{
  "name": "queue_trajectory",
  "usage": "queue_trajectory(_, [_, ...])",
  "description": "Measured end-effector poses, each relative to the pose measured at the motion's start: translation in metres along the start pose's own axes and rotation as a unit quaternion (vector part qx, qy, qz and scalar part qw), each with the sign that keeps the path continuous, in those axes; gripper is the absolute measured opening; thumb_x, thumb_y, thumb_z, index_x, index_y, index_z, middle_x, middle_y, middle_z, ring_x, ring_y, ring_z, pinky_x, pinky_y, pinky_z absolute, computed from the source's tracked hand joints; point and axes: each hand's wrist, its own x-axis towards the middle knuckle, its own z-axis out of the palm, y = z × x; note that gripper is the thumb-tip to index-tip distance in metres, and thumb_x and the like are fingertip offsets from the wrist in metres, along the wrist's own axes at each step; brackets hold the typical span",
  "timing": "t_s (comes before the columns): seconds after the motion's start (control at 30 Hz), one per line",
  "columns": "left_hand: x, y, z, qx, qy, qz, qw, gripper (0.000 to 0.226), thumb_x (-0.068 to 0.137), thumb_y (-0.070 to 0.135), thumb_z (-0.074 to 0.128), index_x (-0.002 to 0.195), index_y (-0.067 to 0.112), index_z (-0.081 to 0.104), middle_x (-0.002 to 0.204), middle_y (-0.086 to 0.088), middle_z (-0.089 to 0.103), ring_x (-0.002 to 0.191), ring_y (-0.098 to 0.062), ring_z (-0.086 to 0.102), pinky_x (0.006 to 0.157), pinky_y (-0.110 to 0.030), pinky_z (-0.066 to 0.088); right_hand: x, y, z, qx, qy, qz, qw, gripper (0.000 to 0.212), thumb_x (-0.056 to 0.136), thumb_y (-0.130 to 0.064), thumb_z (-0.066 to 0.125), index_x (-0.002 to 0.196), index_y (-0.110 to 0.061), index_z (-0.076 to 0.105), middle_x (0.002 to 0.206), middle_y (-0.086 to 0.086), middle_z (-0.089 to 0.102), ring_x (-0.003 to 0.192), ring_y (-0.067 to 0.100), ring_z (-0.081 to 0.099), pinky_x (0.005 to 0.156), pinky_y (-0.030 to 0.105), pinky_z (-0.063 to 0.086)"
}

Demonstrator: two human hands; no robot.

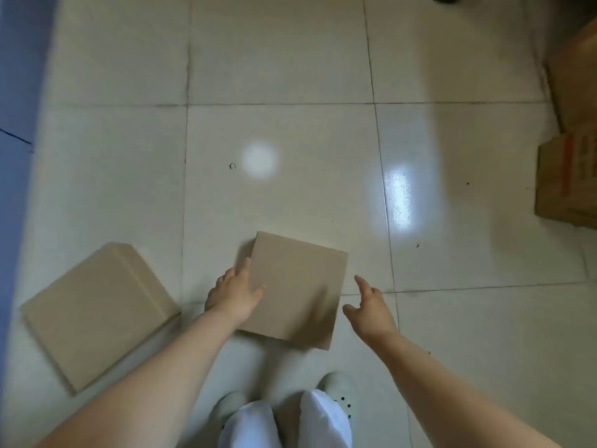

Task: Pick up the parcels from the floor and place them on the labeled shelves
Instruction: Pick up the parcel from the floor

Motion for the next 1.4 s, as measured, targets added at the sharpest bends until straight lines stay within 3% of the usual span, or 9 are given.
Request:
queue_trajectory(0.23, [0.059, -0.017, 0.050, -0.112, -0.042, -0.041, 0.992, 0.084, 0.085, 0.038, 0.054, 0.148, 0.016, 0.002, 0.152, -0.014, 0.026, 0.136, -0.032, 0.030, 0.109, -0.042, 0.032, 0.051, 0.015, 0.045, 0.130, -0.038, 0.060, 0.989, 0.079, 0.087, -0.018, 0.057, 0.149, -0.018, 0.009, 0.143, 0.010, 0.037, 0.127, 0.028, 0.044, 0.090, 0.029, 0.038])
queue_trajectory(0.33, [0.070, -0.018, 0.058, -0.208, -0.053, -0.063, 0.975, 0.093, 0.082, 0.030, 0.062, 0.147, 0.013, -0.002, 0.152, -0.014, 0.028, 0.134, -0.031, 0.036, 0.109, -0.040, 0.033, 0.060, 0.012, 0.051, 0.263, -0.082, 0.109, 0.955, 0.065, 0.089, -0.013, 0.054, 0.144, -0.012, 0.020, 0.129, 0.006, 0.045, 0.110, 0.025, 0.049, 0.074, 0.027, 0.041])
queue_trajectory(0.43, [0.068, -0.019, 0.062, -0.245, -0.063, -0.078, 0.964, 0.097, 0.080, 0.026, 0.066, 0.147, 0.010, -0.003, 0.152, -0.014, 0.029, 0.134, -0.030, 0.037, 0.108, -0.037, 0.034, 0.058, 0.008, 0.054, 0.340, -0.123, 0.140, 0.922, 0.044, 0.090, -0.019, 0.053, 0.131, -0.016, 0.037, 0.125, 0.004, 0.051, 0.098, 0.017, 0.052, 0.078, 0.031, 0.040])
queue_trajectory(0.53, [0.057, -0.019, 0.057, -0.286, -0.070, -0.093, 0.951, 0.101, 0.079, 0.025, 0.069, 0.147, 0.011, -0.005, 0.152, -0.013, 0.029, 0.134, -0.030, 0.037, 0.109, -0.041, 0.034, 0.049, 0.006, 0.051, 0.355, -0.107, 0.133, 0.919, 0.042, 0.091, -0.016, 0.052, 0.131, -0.014, 0.038, 0.117, 0.003, 0.051, 0.081, 0.006, 0.049, 0.061, 0.025, 0.037])
queue_trajectory(0.67, [0.029, -0.013, 0.035, -0.321, -0.054, -0.082, 0.942, 0.100, 0.080, 0.022, 0.069, 0.147, 0.012, -0.005, 0.157, -0.011, 0.013, 0.141, -0.028, 0.025, 0.113, -0.043, 0.028, 0.020, -0.002, 0.032, 0.378, -0.080, 0.127, 0.914, 0.041, 0.091, -0.011, 0.052, 0.130, -0.013, 0.040, 0.115, 0.004, 0.053, 0.080, 0.004, 0.050, 0.058, 0.025, 0.035])
queue_trajectory(0.83, [-0.027, 0.006, -0.025, -0.290, -0.001, -0.058, 0.955, 0.090, 0.081, 0.023, 0.066, 0.148, 0.013, 0.007, 0.157, -0.012, 0.012, 0.143, -0.028, 0.017, 0.115, -0.042, 0.021, -0.041, -0.033, -0.011, 0.418, -0.039, 0.119, 0.900, 0.032, 0.090, -0.008, 0.050, 0.118, -0.022, 0.043, 0.104, -0.001, 0.057, 0.079, 0.005, 0.051, 0.059, 0.026, 0.037])
queue_trajectory(1.17, [-0.206, 0.055, -0.214, -0.321, 0.083, -0.011, 0.943, 0.081, 0.081, 0.022, 0.064, 0.147, 0.015, 0.018, 0.138, -0.009, 0.026, 0.130, -0.026, 0.029, 0.106, -0.037, 0.034, -0.206, -0.142, -0.147, 0.449, 0.030, 0.019, 0.893, 0.030, 0.088, -0.007, 0.050, 0.113, -0.024, 0.051, 0.091, -0.009, 0.062, 0.079, 0.009, 0.057, 0.061, 0.028, 0.039])
queue_trajectory(1.3, [-0.285, 0.075, -0.300, -0.328, 0.116, 0.017, 0.937, 0.074, 0.083, 0.021, 0.059, 0.146, 0.015, 0.019, 0.139, -0.008, 0.025, 0.130, -0.026, 0.026, 0.104, -0.034, 0.030, -0.283, -0.192, -0.205, 0.441, 0.055, -0.021, 0.896, 0.033, 0.084, -0.012, 0.056, 0.116, -0.022, 0.051, 0.113, 0.004, 0.062, 0.090, 0.022, 0.059, 0.063, 0.029, 0.041])
queue_trajectory(1.4, [-0.348, 0.087, -0.360, -0.353, 0.137, 0.052, 0.924, 0.070, 0.082, 0.016, 0.057, 0.145, 0.019, 0.026, 0.132, -0.006, 0.029, 0.125, -0.025, 0.032, 0.104, -0.036, 0.035, -0.339, -0.222, -0.248, 0.452, 0.072, -0.043, 0.888, 0.033, 0.083, -0.015, 0.058, 0.113, -0.026, 0.049, 0.123, 0.009, 0.058, 0.099, 0.024, 0.058, 0.073, 0.032, 0.043])
